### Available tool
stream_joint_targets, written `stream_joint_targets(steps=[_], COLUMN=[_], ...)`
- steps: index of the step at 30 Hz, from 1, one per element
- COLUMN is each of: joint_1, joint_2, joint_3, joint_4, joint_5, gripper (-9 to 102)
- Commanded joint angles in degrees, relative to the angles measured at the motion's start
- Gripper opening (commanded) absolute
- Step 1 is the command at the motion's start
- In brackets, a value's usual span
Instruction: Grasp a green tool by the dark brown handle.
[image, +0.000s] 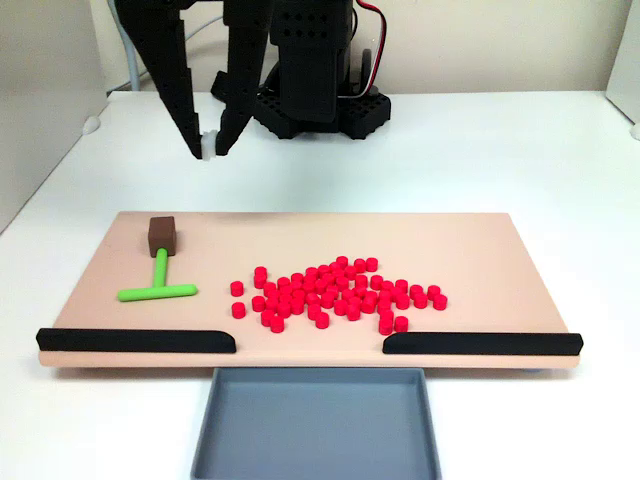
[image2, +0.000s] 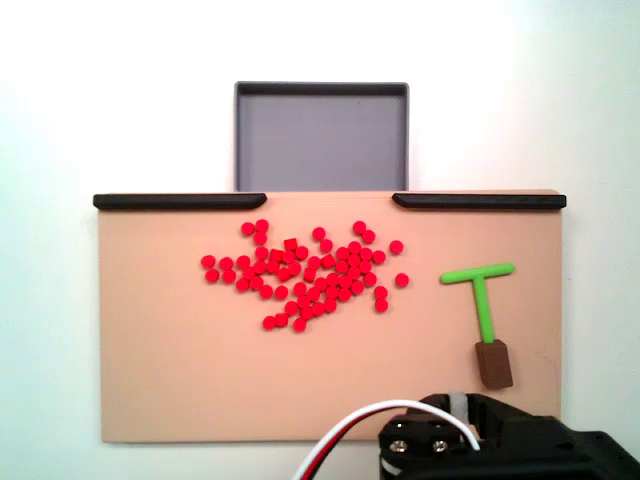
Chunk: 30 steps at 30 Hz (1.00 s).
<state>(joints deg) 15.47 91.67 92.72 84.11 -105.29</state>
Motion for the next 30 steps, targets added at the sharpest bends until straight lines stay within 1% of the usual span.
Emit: stream_joint_targets(steps=[1, 7, 13, 17, 20, 30], joint_1=[1.8, 4.8, 6.8, 7.6, 8.1, 7.9], joint_2=[-0.8, -4.2, -6.4, -8.4, -9.6, -10.9], joint_3=[-1.3, -4.0, -6.5, -7.8, -7.8, -7.8], joint_4=[-0.3, -0.4, -0.4, -0.6, -2.8, -3.1], joint_5=[-2.1, -4.5, -9.8, -11.3, -11.3, -15.1], gripper=[0, 0, 0, 0, 0, 1])
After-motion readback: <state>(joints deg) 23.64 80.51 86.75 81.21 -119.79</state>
